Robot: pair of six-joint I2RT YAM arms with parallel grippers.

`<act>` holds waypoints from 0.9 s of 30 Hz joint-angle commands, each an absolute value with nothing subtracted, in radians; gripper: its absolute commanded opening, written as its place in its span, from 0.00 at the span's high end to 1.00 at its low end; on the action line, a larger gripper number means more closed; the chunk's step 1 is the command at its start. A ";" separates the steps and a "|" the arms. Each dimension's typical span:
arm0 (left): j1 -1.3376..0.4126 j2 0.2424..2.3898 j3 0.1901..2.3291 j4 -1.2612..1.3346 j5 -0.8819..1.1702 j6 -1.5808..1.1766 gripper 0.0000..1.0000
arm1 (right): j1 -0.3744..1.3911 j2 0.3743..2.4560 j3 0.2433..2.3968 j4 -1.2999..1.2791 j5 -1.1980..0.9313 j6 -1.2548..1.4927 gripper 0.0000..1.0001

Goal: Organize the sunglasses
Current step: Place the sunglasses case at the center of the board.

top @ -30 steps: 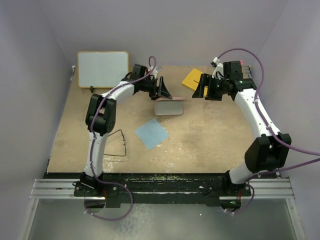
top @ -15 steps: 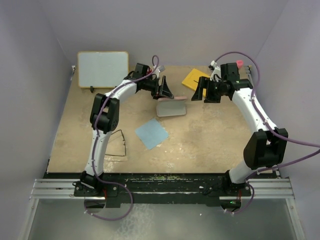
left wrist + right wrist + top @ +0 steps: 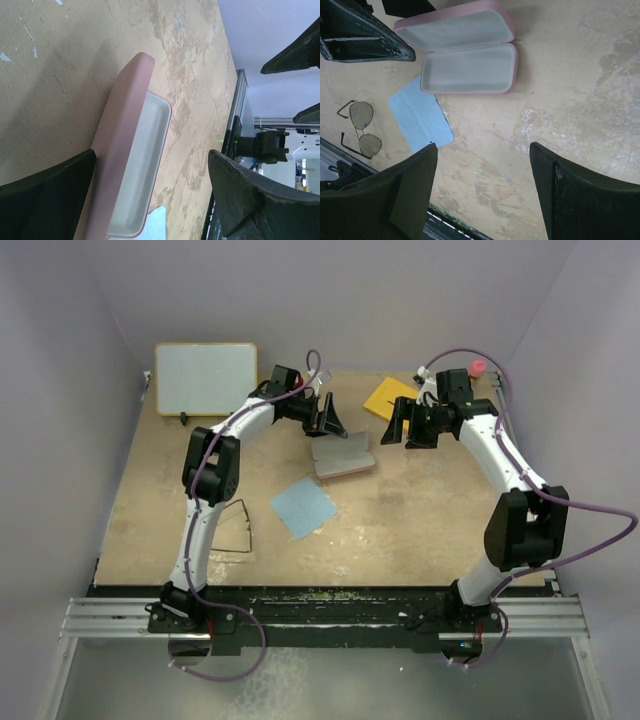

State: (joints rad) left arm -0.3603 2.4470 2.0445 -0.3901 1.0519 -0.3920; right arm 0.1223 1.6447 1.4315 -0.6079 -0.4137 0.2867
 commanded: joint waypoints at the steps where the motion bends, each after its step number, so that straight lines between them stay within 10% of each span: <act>1: -0.363 2.394 2.088 -0.401 1.056 -0.333 0.05 | 0.118 1.641 1.425 -0.566 -0.445 0.285 0.22; 16: -0.446 2.366 2.141 -0.586 0.950 -0.113 0.34 | 0.118 1.630 1.404 -0.572 -0.439 0.283 0.22; 27: -0.495 2.350 2.172 -0.688 0.791 0.043 0.35 | 0.118 1.623 1.398 -0.584 -0.423 0.276 0.23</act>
